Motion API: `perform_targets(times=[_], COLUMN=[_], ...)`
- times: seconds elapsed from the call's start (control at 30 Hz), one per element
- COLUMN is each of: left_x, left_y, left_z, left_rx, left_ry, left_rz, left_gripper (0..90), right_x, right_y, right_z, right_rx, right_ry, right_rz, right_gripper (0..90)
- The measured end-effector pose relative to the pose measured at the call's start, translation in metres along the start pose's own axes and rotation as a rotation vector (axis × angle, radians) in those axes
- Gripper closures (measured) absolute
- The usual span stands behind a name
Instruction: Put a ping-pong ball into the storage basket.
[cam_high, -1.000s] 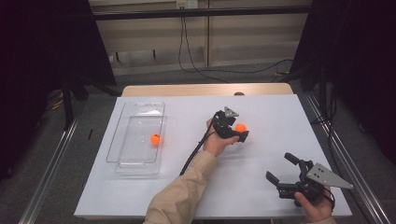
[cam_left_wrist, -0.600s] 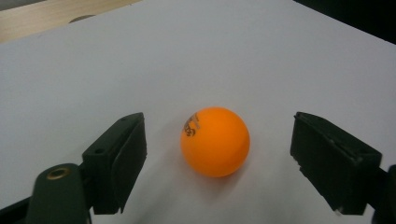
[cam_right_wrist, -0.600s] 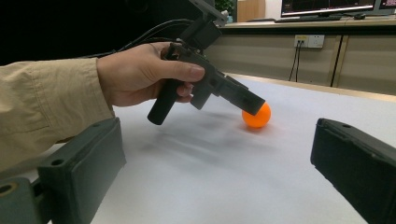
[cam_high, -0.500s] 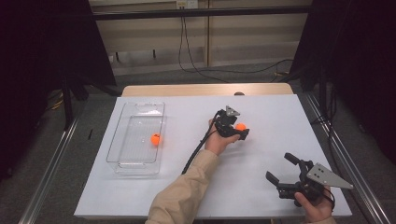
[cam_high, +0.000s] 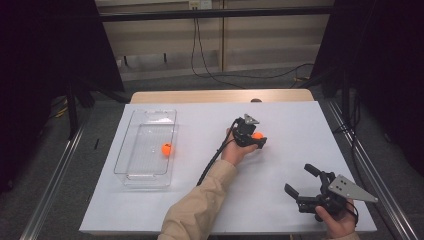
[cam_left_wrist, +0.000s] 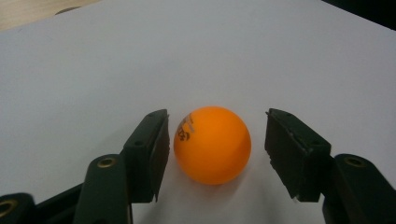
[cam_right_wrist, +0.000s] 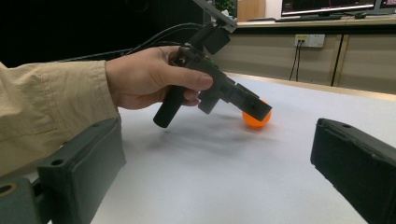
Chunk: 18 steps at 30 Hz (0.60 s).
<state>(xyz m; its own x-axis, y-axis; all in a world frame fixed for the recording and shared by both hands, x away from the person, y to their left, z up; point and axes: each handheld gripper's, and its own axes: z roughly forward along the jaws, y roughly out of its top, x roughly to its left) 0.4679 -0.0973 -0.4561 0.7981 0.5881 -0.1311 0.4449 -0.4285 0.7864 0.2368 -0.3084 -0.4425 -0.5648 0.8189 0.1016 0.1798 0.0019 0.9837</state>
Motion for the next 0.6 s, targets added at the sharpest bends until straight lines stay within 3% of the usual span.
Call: perform_targets(times=[0.33, 0.6], left_x=[0.0009, 0.0002], left_y=[-0.0027, -0.0023], left_z=[0.0043, 0.0024], left_rx=[0.025, 0.038], left_ry=[0.001, 0.006], left_rz=[-0.015, 0.003], left_gripper=[47.9, 50.9], right_x=[-0.0003, 0.0], right_y=[-0.0001, 0.0001], right_z=[0.0001, -0.0001], right_rx=[0.0, 0.0], right_ry=[-0.002, -0.003], right_rz=[0.0, -0.002], right_gripper=[2.5, 2.5])
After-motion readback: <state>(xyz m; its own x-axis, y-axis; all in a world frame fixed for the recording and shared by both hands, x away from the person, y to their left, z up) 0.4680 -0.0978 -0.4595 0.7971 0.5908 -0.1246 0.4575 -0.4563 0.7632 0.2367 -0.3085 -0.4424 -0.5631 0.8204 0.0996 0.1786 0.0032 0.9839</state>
